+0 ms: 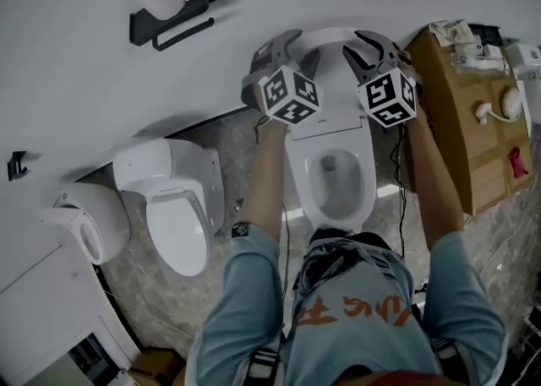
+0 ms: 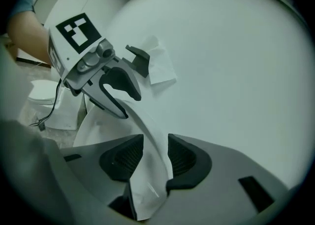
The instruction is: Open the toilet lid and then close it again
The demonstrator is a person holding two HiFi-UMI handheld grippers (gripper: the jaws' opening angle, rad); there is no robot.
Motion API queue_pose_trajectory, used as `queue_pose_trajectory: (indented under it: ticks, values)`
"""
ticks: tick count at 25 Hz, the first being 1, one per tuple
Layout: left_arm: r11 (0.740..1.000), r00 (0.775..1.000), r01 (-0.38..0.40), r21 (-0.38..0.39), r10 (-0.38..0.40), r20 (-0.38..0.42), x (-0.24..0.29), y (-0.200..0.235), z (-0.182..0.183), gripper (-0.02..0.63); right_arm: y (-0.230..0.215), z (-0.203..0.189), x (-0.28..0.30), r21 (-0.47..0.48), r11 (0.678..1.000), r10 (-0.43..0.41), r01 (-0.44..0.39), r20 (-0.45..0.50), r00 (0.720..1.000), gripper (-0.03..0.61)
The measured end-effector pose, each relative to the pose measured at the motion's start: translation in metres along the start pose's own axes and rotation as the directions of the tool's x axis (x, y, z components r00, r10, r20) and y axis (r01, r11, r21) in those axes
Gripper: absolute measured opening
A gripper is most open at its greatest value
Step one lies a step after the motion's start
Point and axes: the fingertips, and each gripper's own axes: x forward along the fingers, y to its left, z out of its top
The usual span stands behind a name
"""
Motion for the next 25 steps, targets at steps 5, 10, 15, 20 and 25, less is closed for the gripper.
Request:
queue_pose_trajectory:
  ticks: [5, 10, 15, 20, 25]
  values:
    - [0.998, 0.998, 0.056, 0.003, -0.055, -0.025, 0.015, -0.003, -0.002, 0.197, -0.011, -0.007, 0.018, -0.029, 1.000, -0.008, 0.008, -0.023, 1.000, 0.166]
    - [0.988, 0.997, 0.080, -0.129, -0.077, 0.028, 0.008, -0.003, 0.002, 0.171, -0.013, -0.013, 0.025, -0.037, 0.998, 0.045, -0.047, -0.058, 0.997, 0.177]
    - [0.985, 0.991, 0.130, -0.113, -0.128, 0.026, -0.015, -0.024, 0.009, 0.155, 0.006, -0.011, 0.007, -0.038, 0.991, 0.123, -0.125, -0.072, 0.990, 0.176]
    - [0.988, 0.992, 0.125, -0.087, -0.124, 0.007, -0.043, -0.049, 0.015, 0.158, 0.024, -0.009, -0.028, -0.045, 0.990, 0.133, -0.136, -0.049, 0.990, 0.172]
    - [0.992, 0.994, 0.110, -0.055, -0.110, 0.007, -0.074, -0.087, 0.018, 0.169, 0.051, -0.016, -0.073, -0.056, 0.983, 0.176, -0.177, -0.015, 0.984, 0.186]
